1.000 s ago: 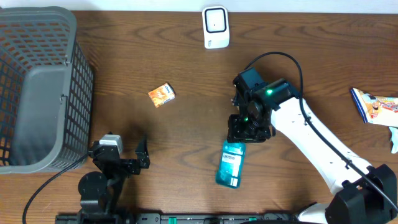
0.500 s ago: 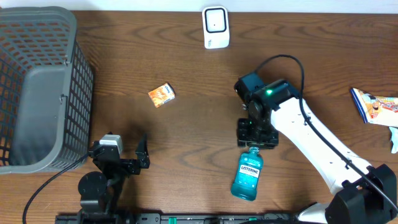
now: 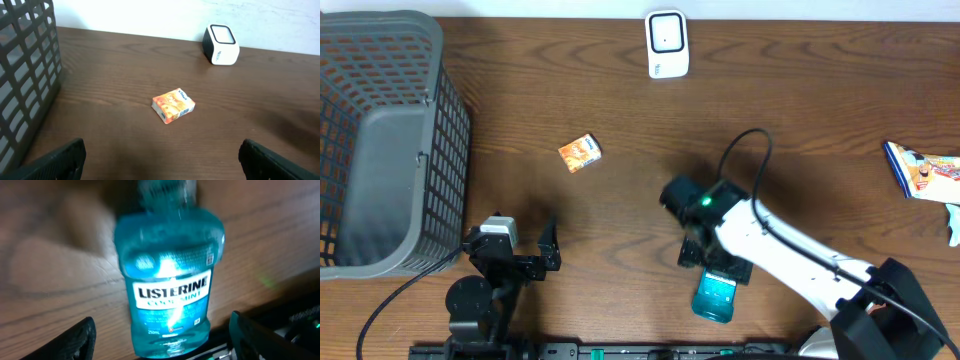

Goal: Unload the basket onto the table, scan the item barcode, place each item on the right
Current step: 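Grasp the Listerine bottle by the cap and lift it upright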

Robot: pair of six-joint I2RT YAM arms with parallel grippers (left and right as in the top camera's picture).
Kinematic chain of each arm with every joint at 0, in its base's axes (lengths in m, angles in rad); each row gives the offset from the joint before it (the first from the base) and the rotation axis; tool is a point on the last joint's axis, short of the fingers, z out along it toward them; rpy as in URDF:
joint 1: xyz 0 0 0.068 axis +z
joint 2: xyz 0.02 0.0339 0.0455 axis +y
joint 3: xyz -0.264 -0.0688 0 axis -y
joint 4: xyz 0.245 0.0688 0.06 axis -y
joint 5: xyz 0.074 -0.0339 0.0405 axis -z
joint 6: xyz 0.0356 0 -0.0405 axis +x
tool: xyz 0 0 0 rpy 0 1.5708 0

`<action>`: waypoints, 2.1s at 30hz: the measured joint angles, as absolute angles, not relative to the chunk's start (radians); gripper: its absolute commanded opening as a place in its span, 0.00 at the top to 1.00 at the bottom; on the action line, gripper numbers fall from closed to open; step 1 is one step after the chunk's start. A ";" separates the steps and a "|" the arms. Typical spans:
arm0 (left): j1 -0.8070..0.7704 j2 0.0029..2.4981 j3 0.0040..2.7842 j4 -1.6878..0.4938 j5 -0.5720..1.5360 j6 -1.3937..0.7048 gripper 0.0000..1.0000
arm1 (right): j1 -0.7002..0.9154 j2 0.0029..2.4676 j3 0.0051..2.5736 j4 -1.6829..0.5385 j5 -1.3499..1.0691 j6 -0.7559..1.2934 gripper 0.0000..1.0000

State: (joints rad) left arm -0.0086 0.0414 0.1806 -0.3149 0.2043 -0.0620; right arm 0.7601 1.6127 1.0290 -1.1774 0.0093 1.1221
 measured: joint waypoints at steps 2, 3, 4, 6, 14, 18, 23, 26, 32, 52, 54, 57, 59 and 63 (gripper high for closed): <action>-0.009 0.041 0.181 -0.315 0.205 -0.062 0.02 | 0.783 1.613 1.006 -1.169 0.025 1.157 0.08; -0.009 0.041 0.181 -0.315 0.204 -0.062 0.02 | 0.782 1.613 0.980 -1.162 0.045 1.185 0.07; -0.009 0.041 0.181 -0.315 0.205 -0.062 0.02 | 0.777 1.613 0.968 -1.154 0.049 1.192 0.06; -0.009 0.041 0.181 -0.315 0.204 -0.062 0.02 | 0.763 1.612 0.928 -1.108 0.062 1.191 0.06; -0.009 0.041 0.181 -0.315 0.204 -0.062 0.02 | 0.669 1.613 0.875 -0.934 0.040 1.065 0.04; -0.009 0.041 0.181 -0.315 0.204 -0.062 0.02 | 0.643 1.613 0.875 -0.927 0.042 1.034 0.05; -0.009 0.041 0.181 -0.315 0.204 -0.062 0.02 | 0.617 1.613 0.843 -0.877 0.044 1.004 0.07; -0.009 0.041 0.181 -0.315 0.204 -0.062 0.02 | 0.617 1.611 0.804 -0.803 0.020 0.974 0.14; -0.009 0.041 0.181 -0.315 0.204 -0.062 0.02 | 0.617 1.584 0.767 -0.727 -0.001 0.942 0.52; -0.009 0.041 0.181 -0.315 0.204 -0.062 0.02 | 0.558 1.617 0.893 -0.502 -0.273 0.557 0.78; -0.009 0.041 0.181 -0.315 0.204 -0.062 0.02 | 0.542 1.617 0.938 -0.465 -0.355 0.487 0.79; -0.009 0.041 0.181 -0.315 0.205 -0.062 0.02 | 0.507 1.617 0.970 -0.414 -0.500 0.399 0.78; -0.009 0.041 0.181 -0.315 0.204 -0.061 0.02 | 0.471 1.617 0.971 -0.394 -0.616 0.329 0.78; -0.009 0.041 0.181 -0.315 0.204 -0.061 0.02 | 0.376 1.617 0.971 -0.318 -0.894 0.156 0.80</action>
State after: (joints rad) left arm -0.0086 0.0414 0.1806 -0.3145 0.2043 -0.0612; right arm 0.3759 1.6169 0.9714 -0.3183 -0.8940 0.1562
